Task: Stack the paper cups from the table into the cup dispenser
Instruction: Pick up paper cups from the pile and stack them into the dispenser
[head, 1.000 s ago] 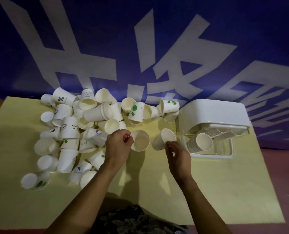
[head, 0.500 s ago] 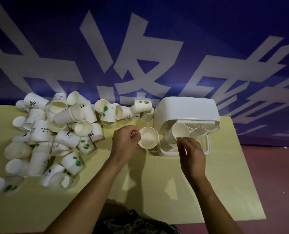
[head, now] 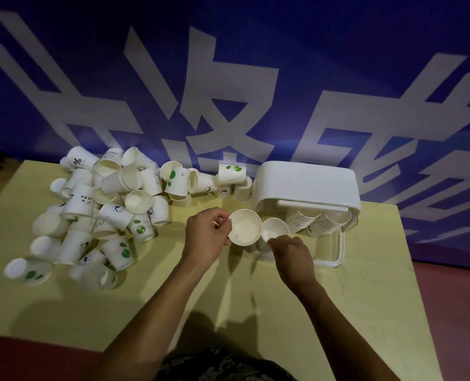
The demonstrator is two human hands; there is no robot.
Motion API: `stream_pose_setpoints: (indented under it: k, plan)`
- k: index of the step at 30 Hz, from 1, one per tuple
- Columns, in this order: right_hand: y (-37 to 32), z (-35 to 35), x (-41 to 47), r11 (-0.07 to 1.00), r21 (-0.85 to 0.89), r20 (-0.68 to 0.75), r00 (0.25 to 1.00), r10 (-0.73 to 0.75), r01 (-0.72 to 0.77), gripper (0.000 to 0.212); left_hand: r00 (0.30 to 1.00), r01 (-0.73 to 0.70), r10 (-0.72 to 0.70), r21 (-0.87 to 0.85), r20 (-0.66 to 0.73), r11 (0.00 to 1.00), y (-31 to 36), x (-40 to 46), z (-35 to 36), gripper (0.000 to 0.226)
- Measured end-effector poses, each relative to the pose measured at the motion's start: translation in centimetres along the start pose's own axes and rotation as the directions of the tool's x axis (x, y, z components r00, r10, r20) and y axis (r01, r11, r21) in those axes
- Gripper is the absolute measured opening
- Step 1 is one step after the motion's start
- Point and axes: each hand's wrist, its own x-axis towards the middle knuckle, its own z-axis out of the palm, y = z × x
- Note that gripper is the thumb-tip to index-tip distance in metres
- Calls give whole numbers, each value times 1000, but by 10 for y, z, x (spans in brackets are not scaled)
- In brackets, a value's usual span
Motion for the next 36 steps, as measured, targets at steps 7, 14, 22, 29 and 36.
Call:
stream_pose_setpoints:
  k: [7,14,22,29,36]
  plan:
    - [22,-16,-15,960,275,-107,991,81,-49,24,997,83,-83,-69,4,994,12,-4,39,8]
    - [51,-24,-34,946,301,-85,985,150,-118,21,992,123,-123,-2,-14,992,11,5,76,12]
    - [54,-27,-36,937,325,-53,987,152,-127,20,1000,-9,2,427,16,904,-3,18,112,4]
    - [37,-31,-31,945,319,-54,994,93,-71,18,995,54,-69,193,74,980,-27,12,110,11]
    - [-14,-24,-12,940,341,-20,1000,-13,19,11,998,70,-68,213,-18,975,-54,26,44,7]
